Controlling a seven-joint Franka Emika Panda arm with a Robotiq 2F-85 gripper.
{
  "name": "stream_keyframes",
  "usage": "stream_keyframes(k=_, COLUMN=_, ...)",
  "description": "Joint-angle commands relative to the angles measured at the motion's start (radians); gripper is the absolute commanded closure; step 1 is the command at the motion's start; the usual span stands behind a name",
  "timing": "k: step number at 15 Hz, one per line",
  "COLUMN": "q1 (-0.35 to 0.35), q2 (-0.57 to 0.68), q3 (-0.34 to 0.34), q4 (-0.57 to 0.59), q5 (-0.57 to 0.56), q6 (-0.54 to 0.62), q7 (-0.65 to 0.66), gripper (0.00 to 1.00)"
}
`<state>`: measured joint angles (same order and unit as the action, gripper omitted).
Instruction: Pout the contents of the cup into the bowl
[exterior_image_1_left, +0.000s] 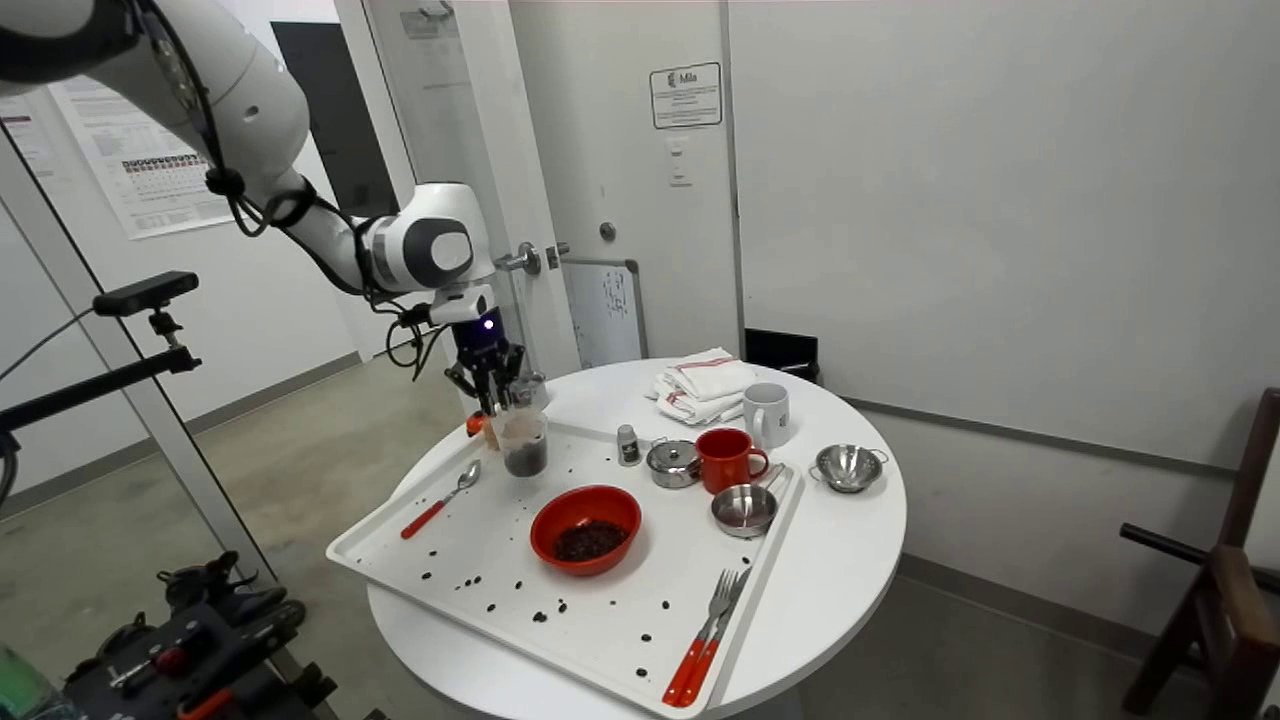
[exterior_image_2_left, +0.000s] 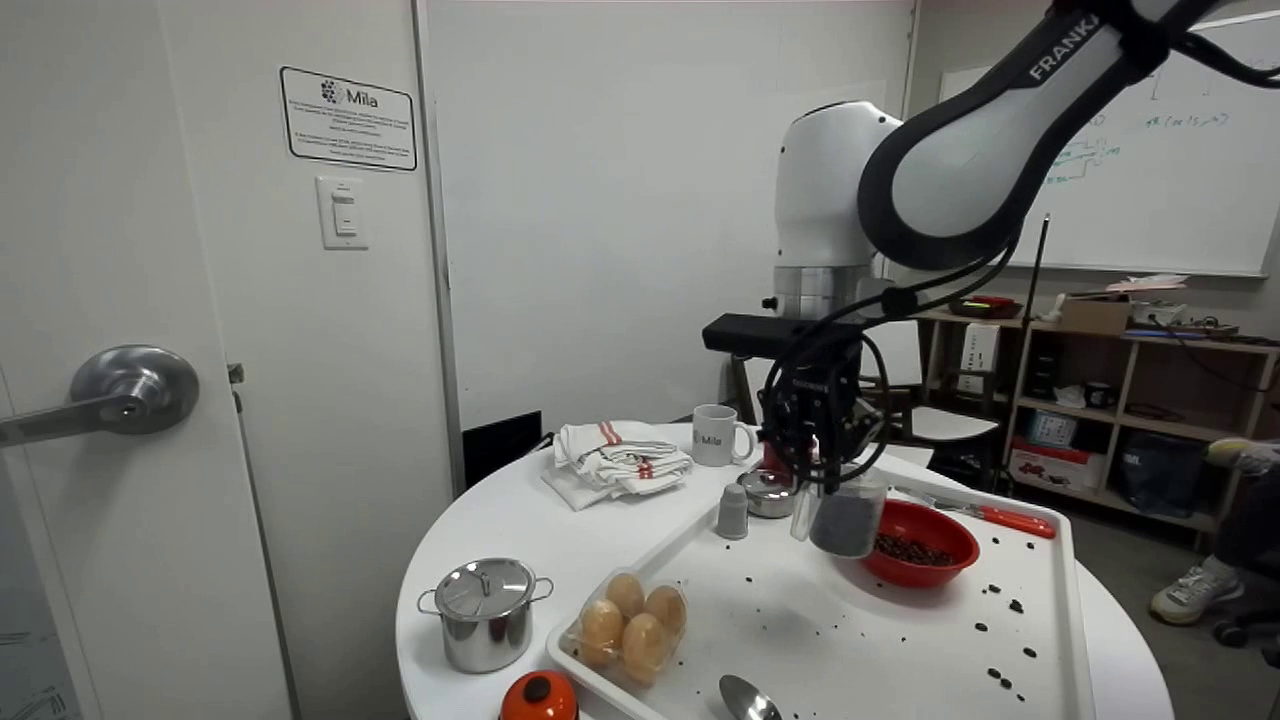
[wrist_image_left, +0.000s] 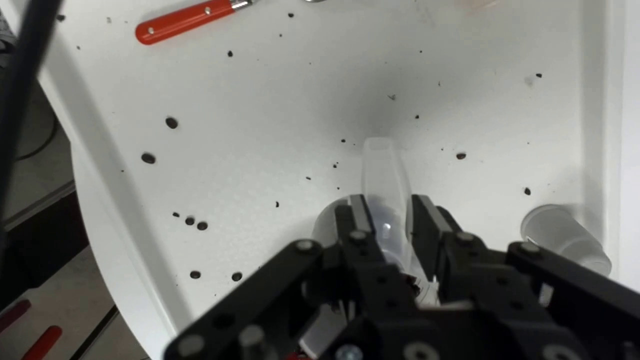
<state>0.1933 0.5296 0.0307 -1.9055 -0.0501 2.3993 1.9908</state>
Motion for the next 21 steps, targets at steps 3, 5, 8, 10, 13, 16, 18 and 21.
stream_keyframes(k=3, q1=-0.108, q2=-0.021, q3=0.047, q4=-0.066, q5=0.208, q6=-0.021, q7=-0.269, gripper=0.88)
stream_keyframes(k=5, q1=-0.138, q2=-0.016, q3=0.048, q4=-0.076, q5=0.278, q6=-0.036, q7=-0.345, gripper=0.89)
stream_keyframes(k=8, q1=-0.175, q2=-0.011, q3=0.044, q4=-0.083, q5=0.369, q6=-0.064, q7=-0.449, gripper=0.89)
stream_keyframes(k=10, q1=-0.203, q2=-0.009, q3=0.054, q4=-0.087, q5=0.437, q6=-0.077, q7=-0.536, gripper=0.89)
stream_keyframes(k=13, q1=-0.243, q2=-0.008, q3=0.077, q4=-0.083, q5=0.559, q6=-0.118, q7=-0.689, gripper=0.89)
stream_keyframes(k=16, q1=-0.205, q2=-0.004, q3=0.034, q4=-0.079, q5=0.569, q6=-0.123, q7=-0.694, gripper=0.88)
stream_keyframes(k=18, q1=-0.203, q2=-0.003, q3=0.026, q4=-0.079, q5=0.571, q6=-0.126, q7=-0.702, gripper=0.74)
stream_keyframes(k=21, q1=-0.190, q2=-0.018, q3=0.027, q4=-0.099, q5=0.569, q6=-0.109, q7=-0.702, gripper=0.88)
